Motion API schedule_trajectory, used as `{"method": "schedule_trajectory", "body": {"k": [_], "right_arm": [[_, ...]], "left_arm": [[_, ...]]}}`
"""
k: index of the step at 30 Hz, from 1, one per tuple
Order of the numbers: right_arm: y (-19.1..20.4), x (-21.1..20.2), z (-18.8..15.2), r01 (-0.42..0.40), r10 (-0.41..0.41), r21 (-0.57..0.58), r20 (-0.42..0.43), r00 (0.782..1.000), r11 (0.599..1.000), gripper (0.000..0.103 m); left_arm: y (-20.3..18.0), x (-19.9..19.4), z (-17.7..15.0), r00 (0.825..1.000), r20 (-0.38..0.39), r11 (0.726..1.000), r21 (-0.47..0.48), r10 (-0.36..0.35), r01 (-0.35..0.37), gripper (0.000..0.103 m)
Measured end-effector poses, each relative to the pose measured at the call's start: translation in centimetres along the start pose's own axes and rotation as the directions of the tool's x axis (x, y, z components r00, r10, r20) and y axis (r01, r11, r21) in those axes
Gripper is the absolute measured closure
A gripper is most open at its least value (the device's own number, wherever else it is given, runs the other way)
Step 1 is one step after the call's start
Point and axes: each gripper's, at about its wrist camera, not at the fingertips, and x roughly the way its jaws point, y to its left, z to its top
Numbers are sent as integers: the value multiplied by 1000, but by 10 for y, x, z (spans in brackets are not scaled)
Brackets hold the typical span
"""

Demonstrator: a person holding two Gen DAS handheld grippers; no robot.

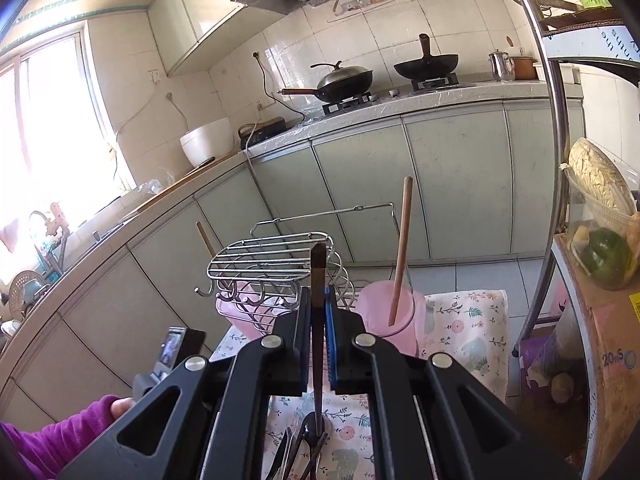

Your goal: Organize utensils

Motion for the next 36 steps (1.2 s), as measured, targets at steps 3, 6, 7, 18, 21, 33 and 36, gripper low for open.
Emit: {"method": "schedule_trajectory", "body": {"k": [3,6,7,18,21,33,36], "right_arm": [[-1,2,-1,-3,3,-4,-7,1000,1000,97],[-1,4,-1,-5,5,-5,-14,1000,1000,97],[-2,5,-2,-5,5,-4,-16,1000,1000,97],[-4,2,1,-1,1,3,-10,1000,1000,97],[-2,-2,5,3,-3,-2,3,1000,1000,97],[18,-34,52,29,-21,-62,124,992,998,97],[23,-43,70,49,-35,-75,173,984,996,97]], "left_arm": [[2,12,6,1000,-19,1000,-20,-9,8,76],[-1,19,10,999,-32,1000,-21,6,-7,76],[-2,23,11,999,-42,1000,-21,12,-13,76],[2,-10,0,997,69,1000,-18,-24,26,98],[4,-49,-7,984,164,997,-1,-75,77,98],[-15,-228,11,723,671,984,62,-164,166,98],[-16,-261,21,621,771,986,49,-140,162,98]]}}
